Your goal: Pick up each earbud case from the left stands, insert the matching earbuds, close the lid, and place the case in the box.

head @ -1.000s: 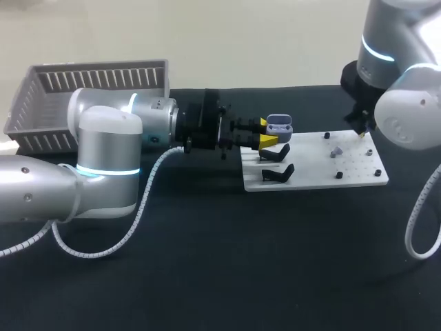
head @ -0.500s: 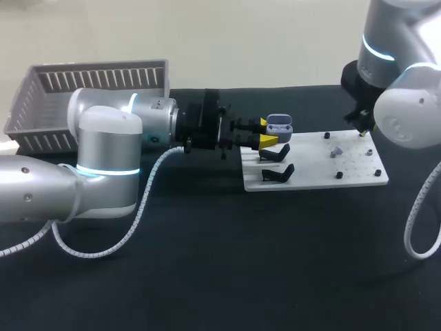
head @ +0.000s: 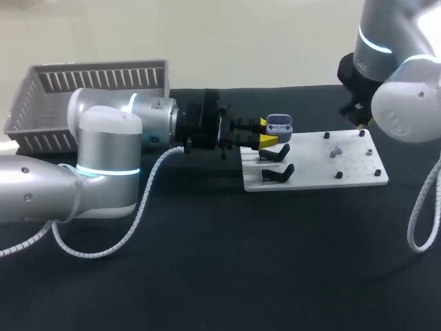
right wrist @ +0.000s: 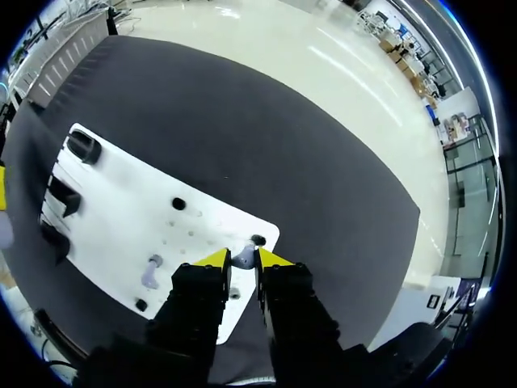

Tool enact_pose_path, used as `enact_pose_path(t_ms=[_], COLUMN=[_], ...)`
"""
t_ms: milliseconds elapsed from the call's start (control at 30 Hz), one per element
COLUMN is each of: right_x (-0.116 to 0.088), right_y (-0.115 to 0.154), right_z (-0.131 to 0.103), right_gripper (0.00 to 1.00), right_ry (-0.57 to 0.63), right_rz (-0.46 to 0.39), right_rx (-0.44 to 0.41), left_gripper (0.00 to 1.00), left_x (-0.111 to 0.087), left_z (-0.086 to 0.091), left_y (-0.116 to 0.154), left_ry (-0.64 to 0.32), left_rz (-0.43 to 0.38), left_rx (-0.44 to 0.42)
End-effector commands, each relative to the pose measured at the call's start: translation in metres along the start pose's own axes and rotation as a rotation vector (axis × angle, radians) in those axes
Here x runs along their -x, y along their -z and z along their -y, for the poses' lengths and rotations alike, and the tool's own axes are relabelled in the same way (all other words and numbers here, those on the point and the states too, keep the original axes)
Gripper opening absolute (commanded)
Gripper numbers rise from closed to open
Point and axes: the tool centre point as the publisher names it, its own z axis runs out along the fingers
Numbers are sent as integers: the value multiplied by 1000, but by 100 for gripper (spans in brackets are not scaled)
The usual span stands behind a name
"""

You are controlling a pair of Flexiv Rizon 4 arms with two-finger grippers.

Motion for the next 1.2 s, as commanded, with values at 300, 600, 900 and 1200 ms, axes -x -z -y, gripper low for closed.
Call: enact_pose_path(t_ms=[300, 600, 900, 1200], right_x=[-32, -38, -40, -40], right_y=[93, 147, 193, 193], right_z=[-59, -125, -162, -162], right_gripper=[0, 0, 0, 0], right_ry=[-194, -249, -327, -327], right_rz=[37, 48, 73, 73], right_rx=[52, 68, 72, 72], left_gripper=[0, 0, 0, 0], left_x=[0, 0, 0, 0], left_z=[-1, -1, -1, -1], left_y=[0, 0, 0, 0], left_ry=[0, 0, 0, 0], left_rz=[-1, -1, -1, -1], left_rx=[-3, -3, -3, -3])
